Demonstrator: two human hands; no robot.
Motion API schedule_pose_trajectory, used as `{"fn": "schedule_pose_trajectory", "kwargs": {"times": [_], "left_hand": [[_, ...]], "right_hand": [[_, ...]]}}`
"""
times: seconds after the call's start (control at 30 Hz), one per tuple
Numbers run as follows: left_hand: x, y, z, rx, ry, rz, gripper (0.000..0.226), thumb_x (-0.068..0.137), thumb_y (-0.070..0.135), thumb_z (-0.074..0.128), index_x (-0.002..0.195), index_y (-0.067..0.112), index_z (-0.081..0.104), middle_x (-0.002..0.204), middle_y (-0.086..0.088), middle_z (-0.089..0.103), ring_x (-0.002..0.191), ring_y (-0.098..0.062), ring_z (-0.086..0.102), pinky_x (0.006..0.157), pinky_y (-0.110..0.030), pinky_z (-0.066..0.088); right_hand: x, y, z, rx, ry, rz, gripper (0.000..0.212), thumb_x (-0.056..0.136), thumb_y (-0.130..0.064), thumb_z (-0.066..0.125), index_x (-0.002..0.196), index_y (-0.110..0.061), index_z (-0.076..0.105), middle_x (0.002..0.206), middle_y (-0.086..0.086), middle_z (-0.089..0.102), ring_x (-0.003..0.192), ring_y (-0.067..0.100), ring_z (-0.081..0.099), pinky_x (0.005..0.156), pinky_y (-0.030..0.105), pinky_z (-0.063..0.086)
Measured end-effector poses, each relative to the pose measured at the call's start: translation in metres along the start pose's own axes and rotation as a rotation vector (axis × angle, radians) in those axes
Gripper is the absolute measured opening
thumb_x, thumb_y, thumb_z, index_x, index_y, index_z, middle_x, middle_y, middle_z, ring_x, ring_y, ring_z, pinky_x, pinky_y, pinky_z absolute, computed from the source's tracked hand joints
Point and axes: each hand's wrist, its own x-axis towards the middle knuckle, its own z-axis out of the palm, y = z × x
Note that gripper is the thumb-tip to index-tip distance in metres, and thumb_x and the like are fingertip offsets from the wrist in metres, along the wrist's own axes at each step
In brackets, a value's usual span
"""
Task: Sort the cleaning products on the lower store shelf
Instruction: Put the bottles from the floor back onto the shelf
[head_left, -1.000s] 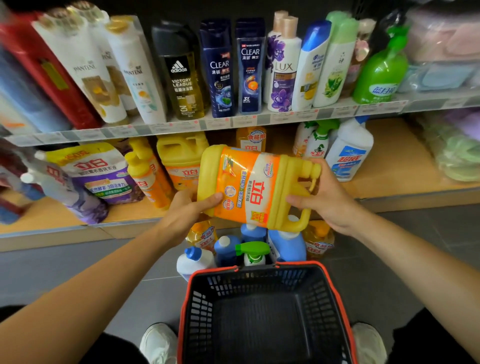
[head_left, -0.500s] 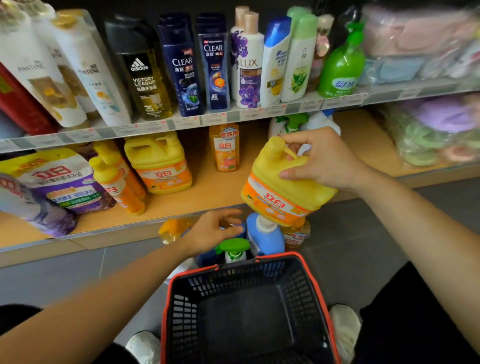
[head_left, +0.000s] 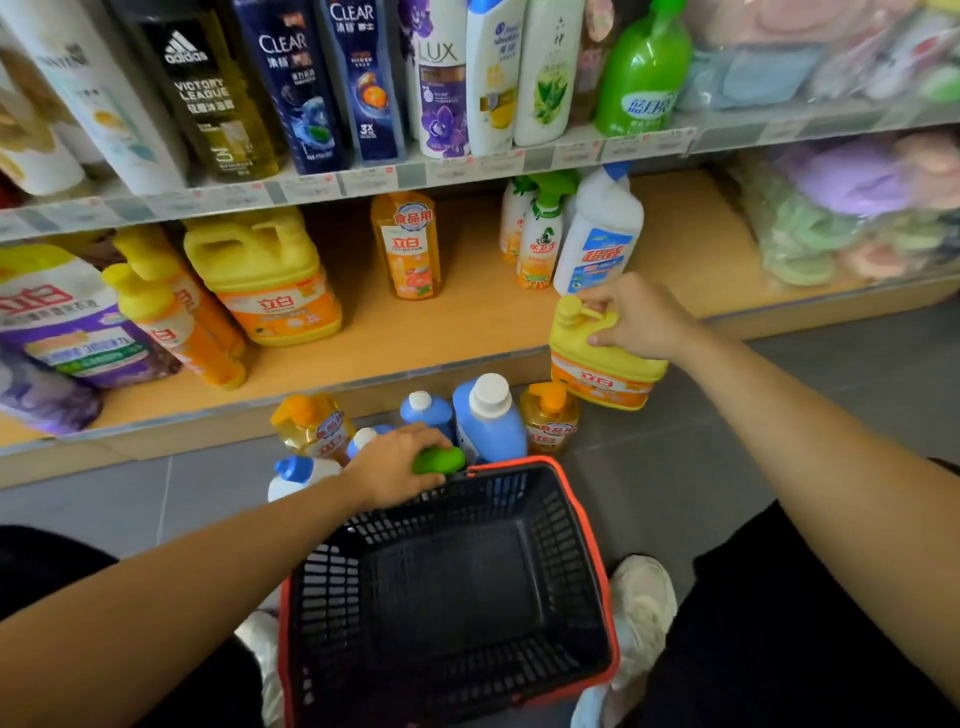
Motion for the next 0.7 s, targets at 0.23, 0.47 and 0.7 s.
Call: {"fn": "schedule_pose_trajectory", "kwargs": {"times": [0.23,0.47,0.7], "left_hand": [[0.009,0.003,-0.004,-0.007,-0.009,0.025,0.035,0.096,0.030,0.066,0.130,0.024,0.063,0.130,0.001,0.063,0.122,-0.021,0.057,0.099,-0.040,0.046],[0.043,0.015,-0.023,0.093,-0.036,-0.121,0.033,0.088,0.056,0.063,0.117,0.041,0.067,0.122,0.013,0.068,0.113,-0.019,0.063,0.088,-0.037,0.052],[0.111,0.046,-0.030,-0.128,0.397,-0.078,0.045,0.075,0.068,0.064,0.106,0.034,0.062,0.106,0.013,0.063,0.096,-0.016,0.063,0.072,-0.033,0.051]], "right_hand": [[0.018,0.034,0.064,0.019,-0.184,0.063,0.056,0.081,-0.004,0.079,0.133,-0.022,0.065,0.103,0.002,0.064,0.102,0.026,0.060,0.092,0.040,0.051],[0.026,0.044,0.098,0.075,-0.390,0.175,0.064,0.077,-0.018,0.085,0.131,0.001,0.057,0.117,0.019,0.056,0.107,0.034,0.057,0.096,0.045,0.049],[0.062,0.059,0.075,0.245,-0.211,0.322,0.043,0.081,-0.027,0.083,0.120,-0.017,0.070,0.114,0.003,0.070,0.104,0.019,0.064,0.085,0.030,0.050]]}}
